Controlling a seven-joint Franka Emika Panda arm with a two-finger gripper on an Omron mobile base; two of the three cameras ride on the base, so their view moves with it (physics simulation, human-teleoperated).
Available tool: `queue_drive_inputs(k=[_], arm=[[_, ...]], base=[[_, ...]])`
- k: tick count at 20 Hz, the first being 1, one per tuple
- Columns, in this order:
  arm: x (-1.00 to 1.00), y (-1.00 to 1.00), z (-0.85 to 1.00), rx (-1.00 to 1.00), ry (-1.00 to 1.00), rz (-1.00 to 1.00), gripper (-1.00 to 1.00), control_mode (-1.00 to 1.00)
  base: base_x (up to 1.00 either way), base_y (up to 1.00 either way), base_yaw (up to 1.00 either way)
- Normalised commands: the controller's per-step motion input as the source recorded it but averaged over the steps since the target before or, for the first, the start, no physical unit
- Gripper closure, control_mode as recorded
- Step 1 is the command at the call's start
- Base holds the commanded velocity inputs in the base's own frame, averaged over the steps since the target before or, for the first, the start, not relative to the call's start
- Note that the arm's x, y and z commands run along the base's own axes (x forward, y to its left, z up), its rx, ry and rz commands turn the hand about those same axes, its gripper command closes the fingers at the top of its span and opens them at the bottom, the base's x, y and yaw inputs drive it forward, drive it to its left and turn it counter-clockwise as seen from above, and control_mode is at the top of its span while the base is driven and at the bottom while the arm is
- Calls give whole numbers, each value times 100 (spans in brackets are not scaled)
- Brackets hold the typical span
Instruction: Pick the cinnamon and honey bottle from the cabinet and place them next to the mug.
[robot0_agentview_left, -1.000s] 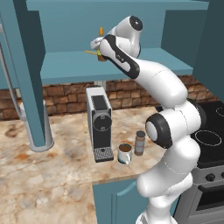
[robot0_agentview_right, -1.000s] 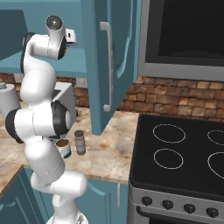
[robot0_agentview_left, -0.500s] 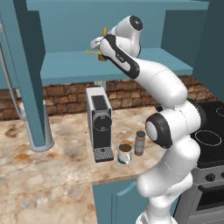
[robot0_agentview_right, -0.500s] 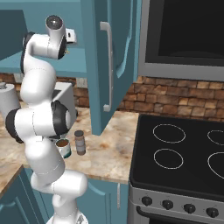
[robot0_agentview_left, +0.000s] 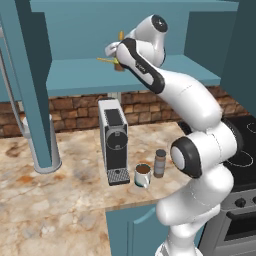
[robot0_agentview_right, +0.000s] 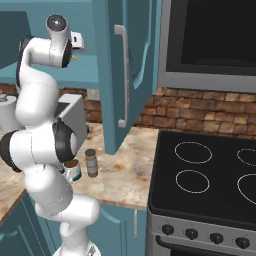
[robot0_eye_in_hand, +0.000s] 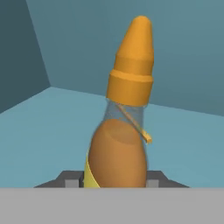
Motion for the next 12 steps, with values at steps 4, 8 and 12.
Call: queue_drive_inputs(k=[4, 8, 12], arm=[[-93, 0, 0, 0, -2, 0, 100, -100], [-100, -5, -4, 1, -6, 0, 100, -100], [-100, -20, -24, 0, -7, 0, 100, -100]], base=[[0, 0, 0], [0, 0, 0], [0, 0, 0]])
